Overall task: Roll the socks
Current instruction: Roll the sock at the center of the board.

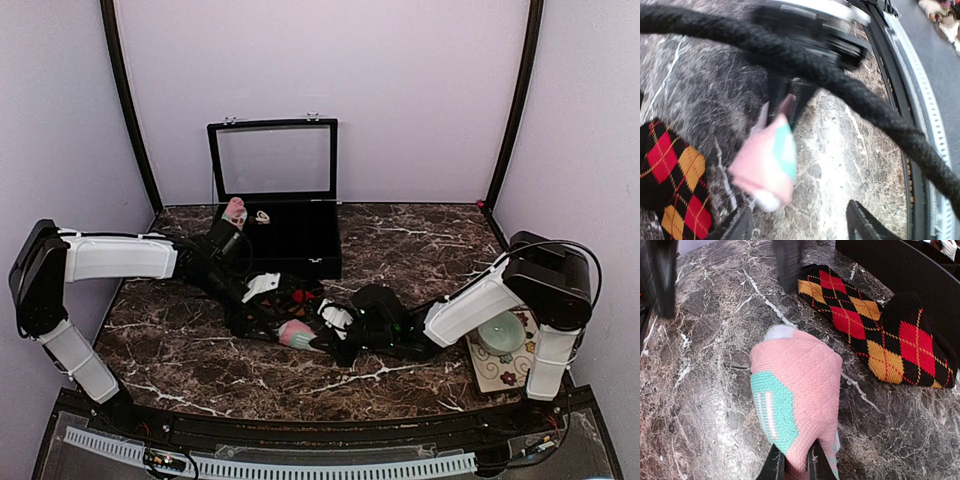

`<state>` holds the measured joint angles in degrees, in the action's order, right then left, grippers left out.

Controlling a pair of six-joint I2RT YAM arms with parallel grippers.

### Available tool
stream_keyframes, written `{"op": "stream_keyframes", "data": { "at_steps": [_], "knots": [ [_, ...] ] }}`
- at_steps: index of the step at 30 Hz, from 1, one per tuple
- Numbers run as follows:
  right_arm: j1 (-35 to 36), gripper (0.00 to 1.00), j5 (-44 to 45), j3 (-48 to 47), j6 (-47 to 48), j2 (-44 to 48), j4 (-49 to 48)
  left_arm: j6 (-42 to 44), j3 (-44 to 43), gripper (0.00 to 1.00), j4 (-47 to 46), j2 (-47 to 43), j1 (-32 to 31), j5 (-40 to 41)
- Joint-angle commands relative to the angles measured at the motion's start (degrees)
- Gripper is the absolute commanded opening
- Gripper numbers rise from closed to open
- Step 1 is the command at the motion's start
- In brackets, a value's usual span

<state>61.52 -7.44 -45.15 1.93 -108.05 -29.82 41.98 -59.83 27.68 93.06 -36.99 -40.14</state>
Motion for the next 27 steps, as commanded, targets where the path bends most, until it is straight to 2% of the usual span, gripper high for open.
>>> {"op": "stream_keyframes", "data": {
  "at_steps": [1, 4, 8, 19, 27],
  "knots": [
    [-1.3, 0.0, -7.39, 3.28, -6.42, -3.72, 12.68, 5.42, 5.85, 0.65, -10.73, -5.27, -5.16, 4.83],
    [-2.47, 0.0, -9.96, 1.91, -9.1, -4.15, 14.27, 5.85, 6.63, 0.61, -14.4, -3.33, -7.84, 12.0],
    [-4.15, 0.0, -14.56, -0.28, -13.89, -6.27, 15.94, 8.91, 5.53, 0.65, -14.74, -1.79, -8.45, 14.82],
    [-7.53, 0.0, -35.94, -6.75, -26.0, -10.28, 16.22, 18.42, 5.46, 0.65, -13.16, 0.27, -11.98, 23.95],
    [-8.18, 0.0, -42.05, -9.98, -33.68, -11.24, 12.95, 20.85, 10.31, 0.64, -15.71, -1.31, -16.83, 31.83]
  ]
}}
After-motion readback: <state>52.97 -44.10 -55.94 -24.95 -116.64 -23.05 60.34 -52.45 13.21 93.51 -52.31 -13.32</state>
